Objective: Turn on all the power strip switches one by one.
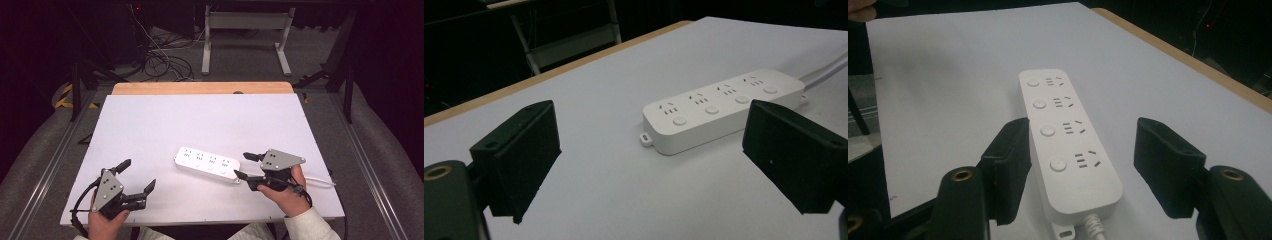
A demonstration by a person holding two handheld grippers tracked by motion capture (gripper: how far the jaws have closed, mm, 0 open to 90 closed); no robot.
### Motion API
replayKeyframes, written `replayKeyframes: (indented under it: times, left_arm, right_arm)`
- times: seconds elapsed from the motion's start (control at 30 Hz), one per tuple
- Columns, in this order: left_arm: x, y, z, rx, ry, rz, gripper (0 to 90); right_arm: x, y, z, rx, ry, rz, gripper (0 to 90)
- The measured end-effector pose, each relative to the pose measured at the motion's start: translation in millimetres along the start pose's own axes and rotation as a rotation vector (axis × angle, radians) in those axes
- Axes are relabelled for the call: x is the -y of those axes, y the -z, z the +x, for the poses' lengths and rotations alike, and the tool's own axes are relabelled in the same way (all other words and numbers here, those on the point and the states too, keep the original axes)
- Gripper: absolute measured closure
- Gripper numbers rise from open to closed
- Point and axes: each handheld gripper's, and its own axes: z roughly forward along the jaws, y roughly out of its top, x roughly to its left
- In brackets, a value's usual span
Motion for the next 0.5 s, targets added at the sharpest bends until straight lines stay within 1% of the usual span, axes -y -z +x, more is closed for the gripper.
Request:
replayKeyframes:
  times: [0.23,0.3,0.37,0.4,0.43,0.47,0.5]
  left_arm:
    - [0.2,0.5,0.2,0.006,0.007,0.0,8.6]
    - [0.3,0.4,0.5,0.006,0.009,0.0,8.6]
    - [0.3,0.5,0.4,0.006,0.008,0.001,8.6]
    - [0.2,0.6,0.2,0.006,0.007,0.0,8.7]
    - [0.1,0.7,0.1,0.006,0.006,0.0,8.7]
    - [0.1,0.8,0.0,0.007,0.007,-0.001,8.7]
    - [0.1,0.6,0.0,0.007,0.007,-0.002,8.7]
  right_arm:
    - [-5.9,-8.6,2.3,-0.013,0.021,0.01,40.7]
    - [-6.2,-9.0,1.7,-0.014,0.019,0.016,43.4]
    - [-7.2,-9.0,0.9,-0.016,0.014,0.029,49.8]
    - [-8.1,-9.1,0.5,-0.031,-0.002,0.038,58.4]
    - [-9.9,-9.7,0.0,-0.065,-0.025,0.026,62.8]
    - [-9.9,-9.7,0.0,-0.065,-0.025,0.026,62.8]
    - [-12.8,-10.9,0.0,-0.071,-0.035,0.027,66.3]
